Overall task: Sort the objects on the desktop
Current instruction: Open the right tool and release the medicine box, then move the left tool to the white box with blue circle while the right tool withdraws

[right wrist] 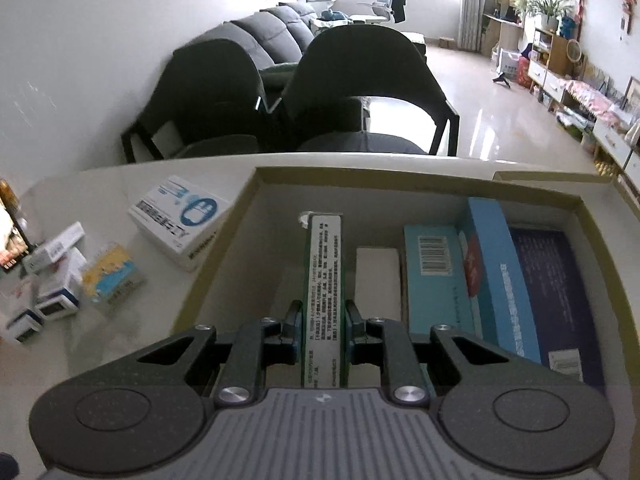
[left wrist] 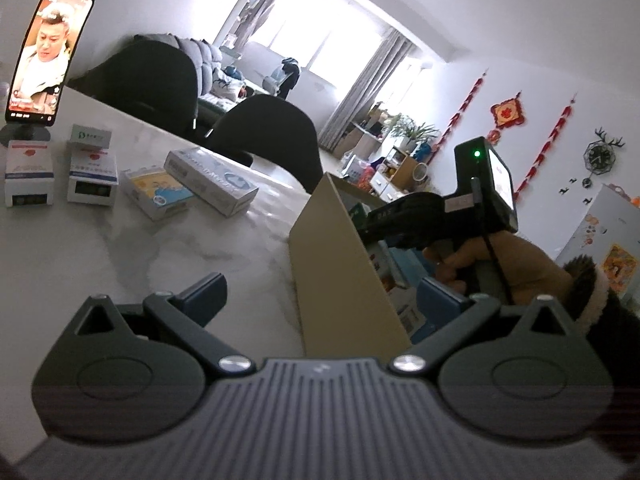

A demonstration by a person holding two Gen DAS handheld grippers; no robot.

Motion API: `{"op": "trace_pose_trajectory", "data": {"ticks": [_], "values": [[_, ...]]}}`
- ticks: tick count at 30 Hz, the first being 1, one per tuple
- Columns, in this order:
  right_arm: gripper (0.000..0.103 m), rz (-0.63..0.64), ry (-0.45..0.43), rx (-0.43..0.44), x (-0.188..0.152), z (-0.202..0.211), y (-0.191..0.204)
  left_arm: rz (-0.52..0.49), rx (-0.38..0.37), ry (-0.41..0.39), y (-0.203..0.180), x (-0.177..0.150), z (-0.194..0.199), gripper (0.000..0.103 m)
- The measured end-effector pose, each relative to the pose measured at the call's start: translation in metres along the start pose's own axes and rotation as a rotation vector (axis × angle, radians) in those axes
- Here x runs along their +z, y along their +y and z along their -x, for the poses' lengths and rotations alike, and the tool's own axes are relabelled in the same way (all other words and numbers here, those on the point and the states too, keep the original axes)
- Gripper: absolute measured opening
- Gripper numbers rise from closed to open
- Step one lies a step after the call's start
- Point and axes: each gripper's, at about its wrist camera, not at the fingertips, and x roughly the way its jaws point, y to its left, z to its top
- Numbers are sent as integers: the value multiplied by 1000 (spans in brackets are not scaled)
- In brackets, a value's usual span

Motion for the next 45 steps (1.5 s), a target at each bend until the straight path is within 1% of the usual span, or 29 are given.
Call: {"op": "trace_pose_trajectory", "data": {"ticks": [6, 9, 13, 17, 19, 22, 24, 25, 29, 31, 34, 37, 39, 45], "values": [[25, 91, -10, -54, -1, -11, 8, -7, 30, 8, 2, 2, 3, 102], [27, 149, -22, -86, -3, -15, 12, 2, 55, 14, 7, 3, 4, 102], [28, 193, -34, -103, -5, -18, 13, 21, 97, 32, 11, 5, 0, 102], [35, 250, -39, -125, -9, -20, 14, 46, 143, 62, 17, 6, -7, 103], [37, 265, -39, -128, -10, -20, 13, 59, 167, 81, 20, 6, -12, 103], [42, 283, -38, -128, -10, -21, 13, 89, 225, 111, 25, 7, -19, 103], [51, 290, -38, -123, -10, -23, 12, 121, 269, 137, 31, 9, -27, 103], [53, 291, -39, -118, -10, -23, 12, 136, 283, 150, 34, 10, -31, 103], [65, 281, -40, -86, -9, -23, 5, 181, 333, 197, 46, 18, -48, 103], [71, 253, -41, -49, -8, -22, 0, 189, 354, 220, 49, 24, -59, 103], [72, 191, -42, 15, -4, -18, -11, 201, 383, 257, 52, 35, -75, 103], [77, 108, -46, 105, 0, -13, -24, 213, 398, 289, 53, 49, -93, 103], [82, 57, -52, 162, 2, -9, -31, 225, 396, 312, 53, 59, -105, 103], [84, -80, -53, 273, 7, 2, -48, 249, 393, 362, 51, 81, -137, 103]]}}
